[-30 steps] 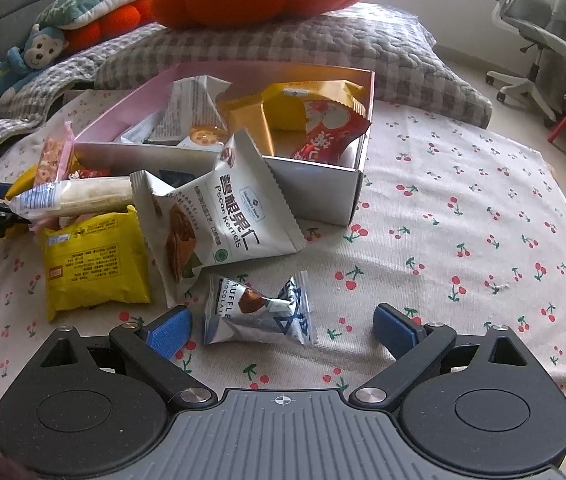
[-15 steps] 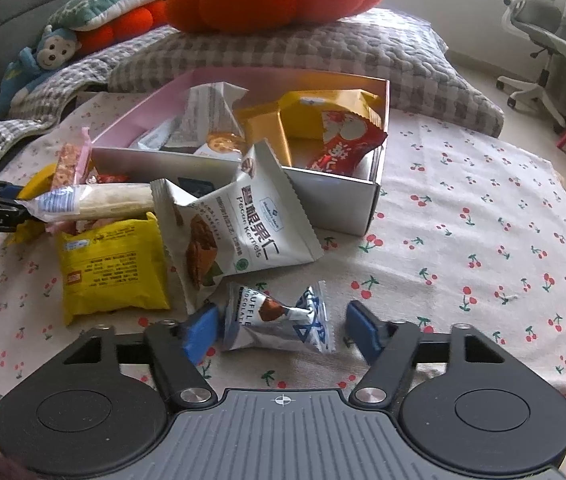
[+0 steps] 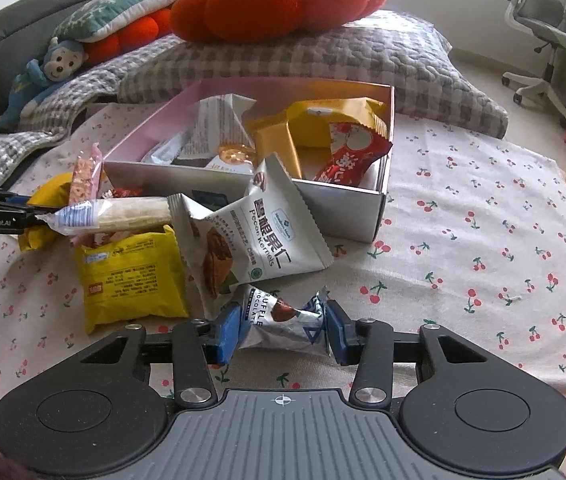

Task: Organize snacks
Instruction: 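Grasp the yellow pack with the left gripper while the right grasps the wrapped chocolate, then carry the yellow pack and wrapped chocolate over the pink box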

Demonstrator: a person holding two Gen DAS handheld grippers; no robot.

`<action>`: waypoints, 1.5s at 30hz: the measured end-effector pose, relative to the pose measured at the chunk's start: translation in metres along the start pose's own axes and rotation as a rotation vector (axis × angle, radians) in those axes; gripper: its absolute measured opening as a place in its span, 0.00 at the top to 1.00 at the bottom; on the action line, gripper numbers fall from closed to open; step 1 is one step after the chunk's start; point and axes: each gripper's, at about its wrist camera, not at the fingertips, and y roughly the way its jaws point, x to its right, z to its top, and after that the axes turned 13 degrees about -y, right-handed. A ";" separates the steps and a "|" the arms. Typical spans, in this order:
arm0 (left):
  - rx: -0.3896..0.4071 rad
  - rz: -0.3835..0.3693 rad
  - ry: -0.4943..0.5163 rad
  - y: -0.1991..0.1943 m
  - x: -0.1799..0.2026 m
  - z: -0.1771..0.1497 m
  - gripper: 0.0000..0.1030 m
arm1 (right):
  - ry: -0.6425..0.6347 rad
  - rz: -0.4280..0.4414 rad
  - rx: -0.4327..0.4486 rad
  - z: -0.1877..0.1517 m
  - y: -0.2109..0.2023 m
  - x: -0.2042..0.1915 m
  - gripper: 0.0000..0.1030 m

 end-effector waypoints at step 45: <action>0.113 -0.083 -0.150 0.001 0.069 0.067 0.62 | 0.213 -0.034 0.207 0.084 -0.011 0.034 0.58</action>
